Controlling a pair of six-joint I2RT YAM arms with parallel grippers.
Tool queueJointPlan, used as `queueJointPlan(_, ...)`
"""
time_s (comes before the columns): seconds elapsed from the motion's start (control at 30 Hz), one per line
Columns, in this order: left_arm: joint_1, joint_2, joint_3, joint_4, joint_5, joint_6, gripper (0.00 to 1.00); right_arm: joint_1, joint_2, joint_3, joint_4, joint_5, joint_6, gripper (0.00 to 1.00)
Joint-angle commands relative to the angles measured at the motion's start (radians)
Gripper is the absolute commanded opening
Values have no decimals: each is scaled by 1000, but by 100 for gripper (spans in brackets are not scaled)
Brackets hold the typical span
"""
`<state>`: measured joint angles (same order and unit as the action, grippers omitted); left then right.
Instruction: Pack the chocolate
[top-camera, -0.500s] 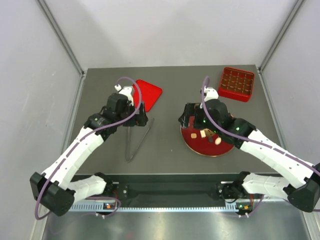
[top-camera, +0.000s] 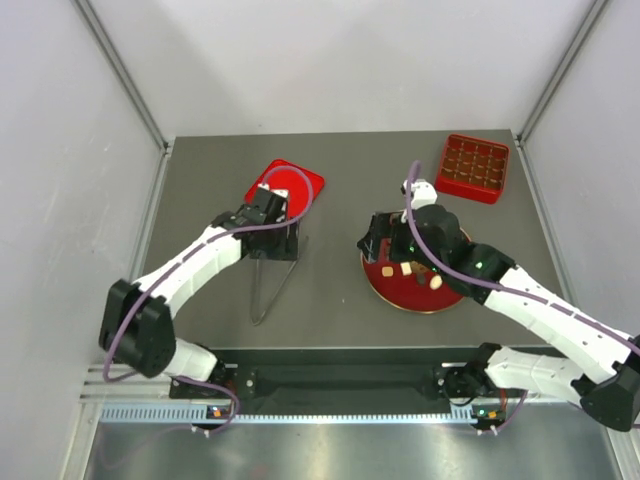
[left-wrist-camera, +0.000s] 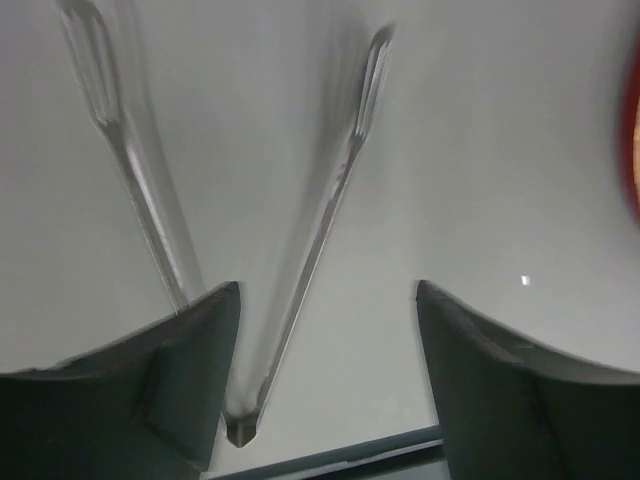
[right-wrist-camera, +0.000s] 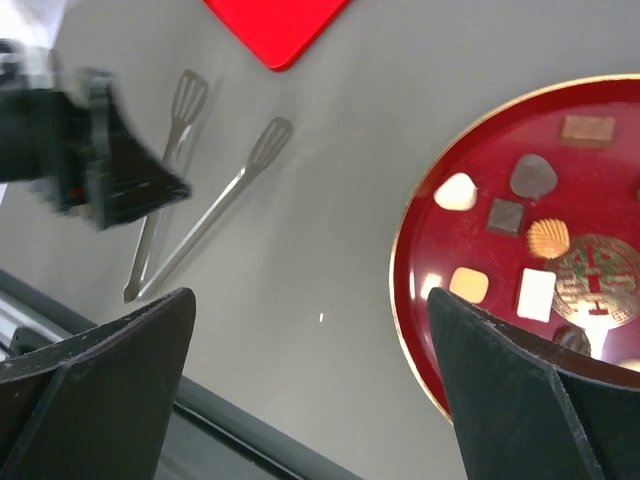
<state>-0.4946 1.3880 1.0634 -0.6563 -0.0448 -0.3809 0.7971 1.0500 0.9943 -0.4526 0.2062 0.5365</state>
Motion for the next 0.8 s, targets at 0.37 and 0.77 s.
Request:
queueJointPlan(0.37,-1,262,-19,27,16,-70,41,-6,-134,-108,132,-74,-79,100)
queueJointPlan(0.77,-2,322,-33,147,210,-179,17,-6,-137,-123,129,-64,-79,100)
